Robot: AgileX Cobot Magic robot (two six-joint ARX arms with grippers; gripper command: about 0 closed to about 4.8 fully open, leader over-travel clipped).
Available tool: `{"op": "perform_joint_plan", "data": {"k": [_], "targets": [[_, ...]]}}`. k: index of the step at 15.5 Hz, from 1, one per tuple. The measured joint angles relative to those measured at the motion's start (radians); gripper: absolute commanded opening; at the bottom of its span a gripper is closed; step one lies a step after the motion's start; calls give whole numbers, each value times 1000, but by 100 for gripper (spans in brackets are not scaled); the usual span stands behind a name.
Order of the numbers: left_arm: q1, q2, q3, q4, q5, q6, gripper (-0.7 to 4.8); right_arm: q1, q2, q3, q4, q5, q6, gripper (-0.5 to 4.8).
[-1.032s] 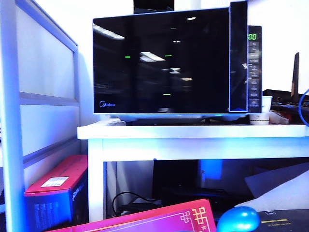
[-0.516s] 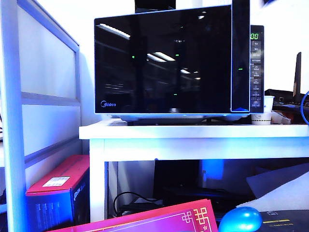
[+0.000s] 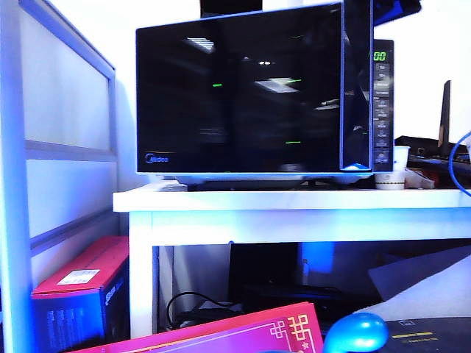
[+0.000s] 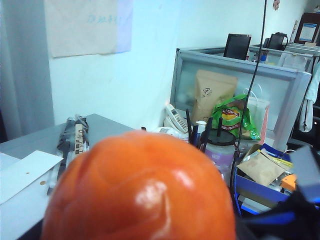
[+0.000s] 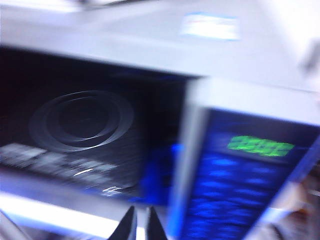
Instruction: Open the microwave door, place the orange inside the microwave, then close the microwave door.
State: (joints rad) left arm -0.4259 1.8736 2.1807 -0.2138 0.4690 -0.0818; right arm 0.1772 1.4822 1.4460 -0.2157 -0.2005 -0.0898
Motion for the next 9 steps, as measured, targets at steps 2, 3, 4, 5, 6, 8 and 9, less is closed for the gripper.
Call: {"op": "perform_joint_plan", "data": {"k": [2, 3, 4, 5, 6, 8, 9], "targets": [[0, 0, 0, -1, 0, 0, 372, 5, -50, -5, -15, -60, -2, 41], [-1, 0, 0, 0, 1, 0, 372, 13, -83, -12, -55, -78, -2, 41], [-1, 0, 0, 0, 0, 0, 372, 15, -100, -18, -71, -96, -3, 41], [0, 0, 0, -1, 0, 0, 372, 16, -118, -23, -85, -106, -5, 41], [0, 0, 0, 0, 0, 0, 372, 18, -139, -32, -98, -96, -7, 41], [0, 0, 0, 0, 0, 0, 372, 22, -149, -33, -105, -7, -9, 40], [0, 0, 0, 0, 0, 0, 372, 22, -148, -33, -85, 84, -3, 40]]}}
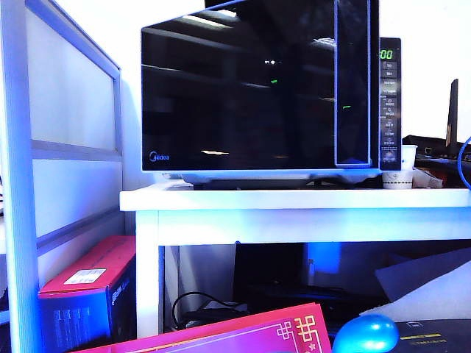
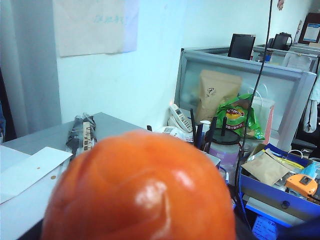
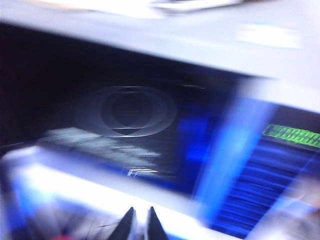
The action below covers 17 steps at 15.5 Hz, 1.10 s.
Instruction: Open the microwave door, place the orange inside the microwave, then close the microwave door.
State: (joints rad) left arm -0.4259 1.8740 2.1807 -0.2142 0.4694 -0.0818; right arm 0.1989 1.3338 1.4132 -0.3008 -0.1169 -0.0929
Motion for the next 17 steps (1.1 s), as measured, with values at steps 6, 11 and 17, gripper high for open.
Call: {"op": "perform_joint_plan", "data": {"k": [6, 11, 17], "targets": [[-2, 0, 0, 0, 0, 0, 372, -3, 43, 28, 222, 219, -15, 40], [-1, 0, 0, -1, 1, 0, 372, -10, 188, 37, 241, 303, -33, 40], [-1, 0, 0, -17, 1, 0, 372, -21, 156, 35, 170, 18, -37, 40]]}}
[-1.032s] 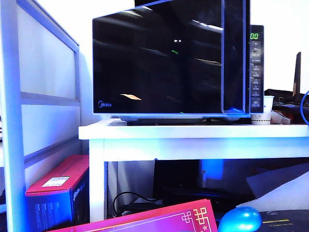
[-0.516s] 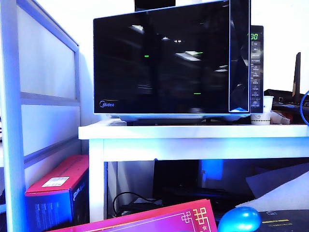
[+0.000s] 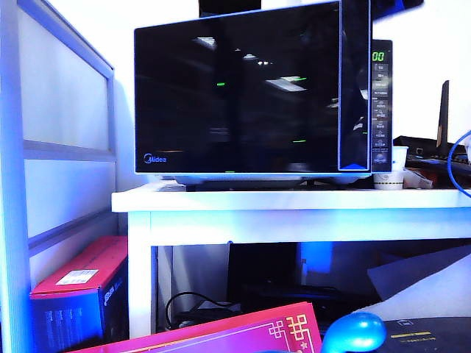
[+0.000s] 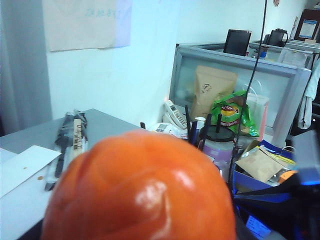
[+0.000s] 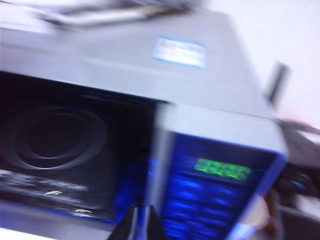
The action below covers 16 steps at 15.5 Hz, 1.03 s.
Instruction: Open the microwave door, place the orange inside the microwave, then close the microwave door.
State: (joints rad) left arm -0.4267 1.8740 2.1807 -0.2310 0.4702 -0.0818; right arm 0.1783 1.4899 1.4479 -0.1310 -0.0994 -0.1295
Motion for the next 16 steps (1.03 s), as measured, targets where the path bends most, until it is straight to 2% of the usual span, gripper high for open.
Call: {"op": "perform_joint_plan", "data": {"k": [2, 5, 9, 16], "targets": [[-1, 0, 0, 0, 0, 0, 372, 21, -68, -1, 25, -51, 1, 40], [1, 0, 0, -3, 0, 0, 372, 14, -154, 1, 132, 40, -3, 40], [-1, 8, 0, -49, -14, 1, 372, 19, -140, -2, 118, 40, -3, 40], [-59, 127, -1, -67, -177, 89, 372, 19, -138, -1, 142, 31, -2, 40]]}}
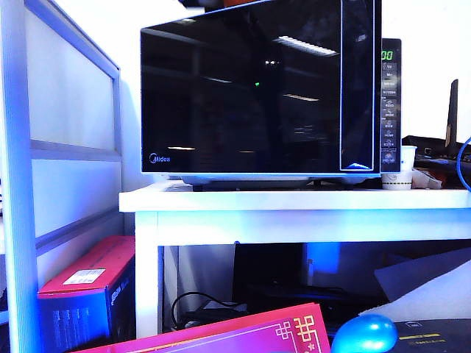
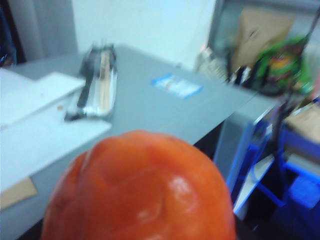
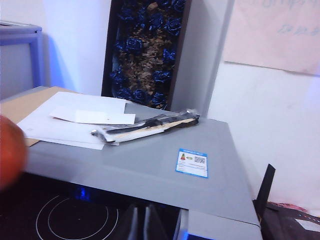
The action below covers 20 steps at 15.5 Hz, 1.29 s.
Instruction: Open the microwave door, place the orange inside the microwave, then close the microwave door.
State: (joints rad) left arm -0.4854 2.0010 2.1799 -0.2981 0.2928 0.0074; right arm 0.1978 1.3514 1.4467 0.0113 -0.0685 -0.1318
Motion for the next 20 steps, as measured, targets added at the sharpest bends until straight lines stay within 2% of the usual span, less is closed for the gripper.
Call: {"op": "perform_joint_plan", "data": {"k": [4, 8, 12, 15, 17, 19, 20], "targets": [[2, 7, 1, -96, -43, 20, 372, 0, 1, 0, 0, 0, 0, 40], [2, -10, 5, -203, -46, 70, 372, -1, 1, 0, 0, -7, 0, 40], [1, -48, 2, -293, -47, 71, 372, -1, 4, 0, 3, -30, 0, 40], [1, -90, 1, -244, -45, 69, 372, 0, 34, 0, 7, -141, 0, 40], [2, -98, 7, -238, -42, 67, 372, -1, 76, 1, 36, -307, -10, 46], [2, -90, 4, -275, 21, 50, 372, 0, 115, 0, 40, -399, -74, 68], [2, -90, 3, -283, 105, 17, 372, 0, 142, 0, 42, -434, -184, 68]]}}
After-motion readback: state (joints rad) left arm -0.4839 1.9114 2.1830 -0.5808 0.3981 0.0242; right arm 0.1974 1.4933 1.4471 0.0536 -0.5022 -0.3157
